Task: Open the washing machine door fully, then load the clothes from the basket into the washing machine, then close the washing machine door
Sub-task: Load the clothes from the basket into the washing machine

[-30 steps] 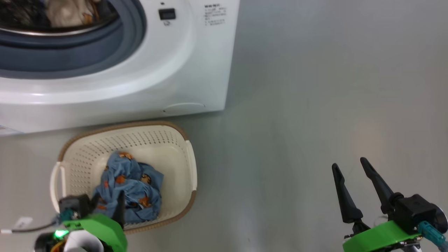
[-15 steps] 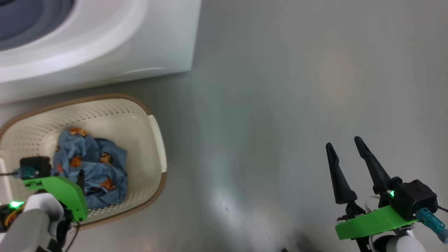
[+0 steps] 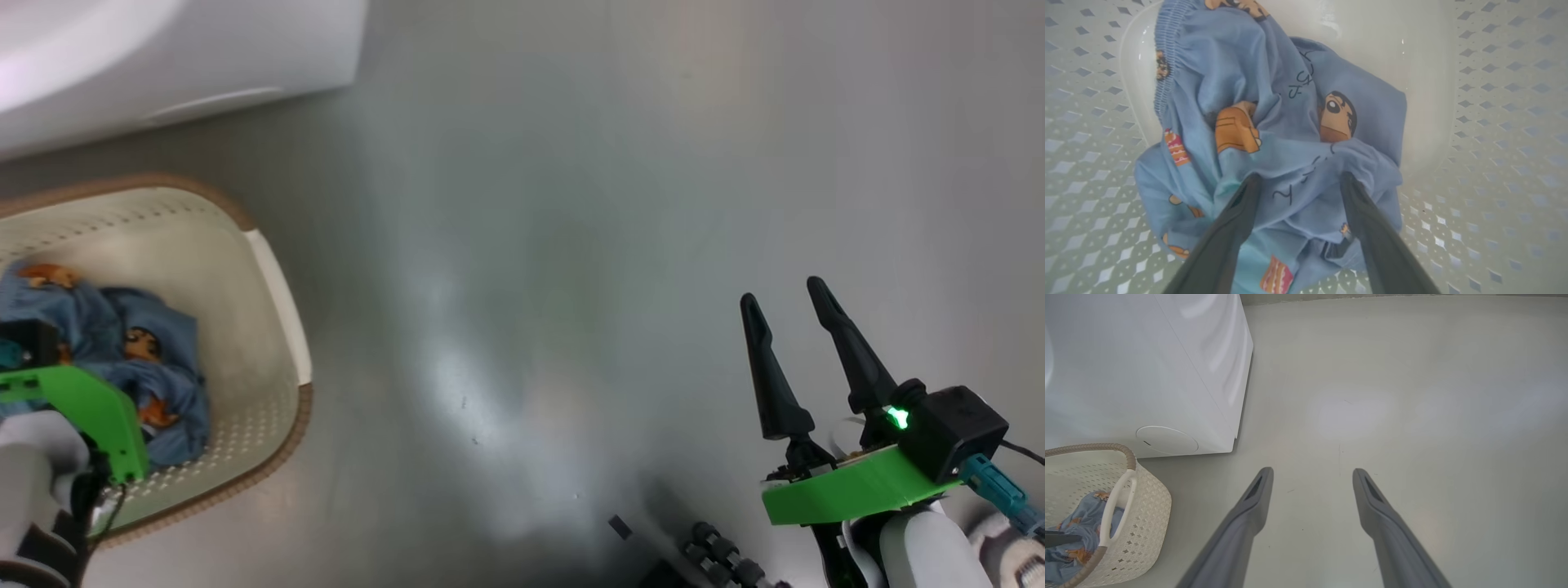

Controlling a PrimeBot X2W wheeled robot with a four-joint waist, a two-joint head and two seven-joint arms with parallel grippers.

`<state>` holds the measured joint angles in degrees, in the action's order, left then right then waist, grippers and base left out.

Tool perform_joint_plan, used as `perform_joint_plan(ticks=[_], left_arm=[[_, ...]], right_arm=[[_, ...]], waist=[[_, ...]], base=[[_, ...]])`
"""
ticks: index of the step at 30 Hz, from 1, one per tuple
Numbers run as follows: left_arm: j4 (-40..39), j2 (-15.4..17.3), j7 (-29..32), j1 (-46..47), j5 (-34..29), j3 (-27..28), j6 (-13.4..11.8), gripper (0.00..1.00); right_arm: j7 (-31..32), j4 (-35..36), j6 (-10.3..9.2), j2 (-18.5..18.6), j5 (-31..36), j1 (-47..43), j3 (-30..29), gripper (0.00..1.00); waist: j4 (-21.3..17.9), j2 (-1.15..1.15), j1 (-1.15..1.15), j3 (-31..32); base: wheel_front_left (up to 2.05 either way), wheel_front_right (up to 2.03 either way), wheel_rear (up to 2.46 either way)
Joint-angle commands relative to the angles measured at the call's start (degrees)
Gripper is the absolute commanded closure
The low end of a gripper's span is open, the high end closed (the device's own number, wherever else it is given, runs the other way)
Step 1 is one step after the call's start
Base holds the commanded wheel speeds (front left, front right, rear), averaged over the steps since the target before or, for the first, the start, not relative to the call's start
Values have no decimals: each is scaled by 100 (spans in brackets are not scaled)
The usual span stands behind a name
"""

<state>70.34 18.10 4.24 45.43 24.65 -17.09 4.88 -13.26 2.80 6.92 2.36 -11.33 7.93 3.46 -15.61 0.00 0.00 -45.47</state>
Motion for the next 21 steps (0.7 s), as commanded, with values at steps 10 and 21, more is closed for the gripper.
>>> perform_joint_plan(ticks=[10, 21], left_arm=[[222, 468, 408, 435, -171, -96, -158, 0], [300, 354, 631, 539, -138, -201, -222, 100]], right_arm=[[-125, 122, 57, 52, -108, -8, 164, 0], [-137, 170, 57, 52, -57, -33, 136, 0]], waist=[[-346, 0, 0, -563], [-259, 0, 0, -621]], base=[[0, 0, 0], [0, 0, 0]])
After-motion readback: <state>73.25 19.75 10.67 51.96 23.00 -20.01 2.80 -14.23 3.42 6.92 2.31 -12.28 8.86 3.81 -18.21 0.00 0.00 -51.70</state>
